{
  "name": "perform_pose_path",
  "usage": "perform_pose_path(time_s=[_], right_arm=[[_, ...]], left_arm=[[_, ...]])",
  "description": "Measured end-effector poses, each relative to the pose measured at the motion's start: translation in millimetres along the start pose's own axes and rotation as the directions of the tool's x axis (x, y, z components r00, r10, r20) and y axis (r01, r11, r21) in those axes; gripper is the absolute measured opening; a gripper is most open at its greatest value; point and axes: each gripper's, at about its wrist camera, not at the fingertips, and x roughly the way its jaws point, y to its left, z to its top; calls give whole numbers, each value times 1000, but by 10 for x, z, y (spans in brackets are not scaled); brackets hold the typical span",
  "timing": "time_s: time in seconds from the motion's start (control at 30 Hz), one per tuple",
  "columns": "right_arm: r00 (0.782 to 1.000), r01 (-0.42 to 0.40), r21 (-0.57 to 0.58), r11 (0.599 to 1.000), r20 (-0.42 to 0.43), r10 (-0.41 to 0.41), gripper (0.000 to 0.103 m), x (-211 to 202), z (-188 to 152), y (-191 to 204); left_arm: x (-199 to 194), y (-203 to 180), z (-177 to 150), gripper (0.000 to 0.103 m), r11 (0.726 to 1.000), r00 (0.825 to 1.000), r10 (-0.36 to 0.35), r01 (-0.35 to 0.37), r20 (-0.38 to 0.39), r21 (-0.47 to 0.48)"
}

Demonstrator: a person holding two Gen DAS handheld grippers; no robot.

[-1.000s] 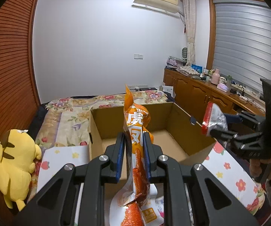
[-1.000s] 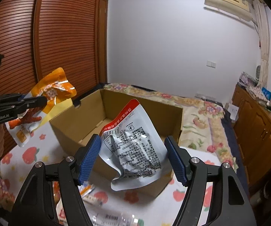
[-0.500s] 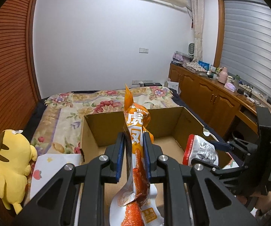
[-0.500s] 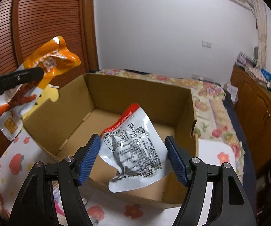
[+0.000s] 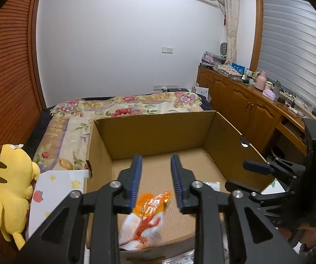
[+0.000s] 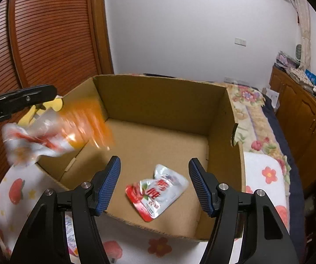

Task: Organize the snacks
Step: 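Open the left tool and right tool to drop both packets into the box, then move both tools back toward the remaining snacks on the table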

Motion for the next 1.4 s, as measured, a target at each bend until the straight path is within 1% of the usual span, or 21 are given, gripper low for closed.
perform_pose_path(time_s=[0.23, 0.37, 0.53, 0.57, 0.6, 0.67, 0.7, 0.73, 0.77, 0.83, 0.9, 0.93, 0.97, 1.03, 1.17, 1.4], right_arm=[[997, -58, 29, 998, 49, 57, 66, -234, -65, 36], [993, -87, 42, 995, 78, 83, 66, -378, -143, 63], [992, -75, 29, 997, 103, 71, 66, -522, -245, 163], [991, -78, 29, 997, 107, 74, 66, -558, -266, 182], [991, -77, 28, 997, 110, 74, 66, -584, -289, 196], [990, -72, 21, 997, 120, 69, 66, -658, -343, 231], [990, -70, 18, 997, 125, 67, 66, -688, -372, 256], [989, -69, 15, 997, 128, 67, 66, -721, -393, 268], [988, -71, 13, 997, 135, 69, 67, -764, -425, 289], [987, -79, 11, 997, 139, 76, 68, -803, -471, 315], [986, -83, 9, 997, 146, 81, 68, -867, -525, 330], [985, -85, 7, 996, 150, 83, 69, -891, -543, 340], [985, -86, 5, 996, 154, 84, 70, -921, -574, 357], [984, -84, 3, 996, 156, 83, 74, -961, -625, 366], [985, -80, 6, 997, 155, 78, 79, -1022, -744, 370], [992, -65, 28, 998, 115, 61, 80, -999, -1049, 320]], left_arm=[[-170, 20, -43, 43, 1000, 999, -9, 9, 35, 5], [-236, -8, -112, 45, 1000, 999, -6, 5, 40, 19], [-352, -73, -216, 47, 999, 998, -10, 7, 56, 50], [-375, -87, -239, 49, 998, 998, -8, 5, 57, 57], [-393, -101, -245, 53, 998, 998, -7, 3, 58, 61], [-445, -108, -291, 64, 998, 998, -11, 7, 64, 64], [-472, -107, -315, 67, 998, 998, -13, 9, 69, 60], [-501, -104, -341, 74, 998, 997, -18, 14, 75, 55], [-524, -103, -353, 76, 999, 997, -20, 16, 80, 51], [-574, -107, -403, 77, 999, 996, -23, 19, 90, 48], [-614, -113, -454, 84, 999, 996, -14, 10, 93, 48], [-642, -122, -489, 92, 999, 995, -11, 6, 101, 48], [-671, -122, -521, 97, 999, 993, -9, 4, 114, 48], [-727, -121, -602, 98, 999, 991, -7, 1, 132, 50], [-792, -121, -808, 98, 998, 992, -4, -4, 129, 59], [-834, -200, -1215, 98, 996, 996, 3, -11, 93, 92]])
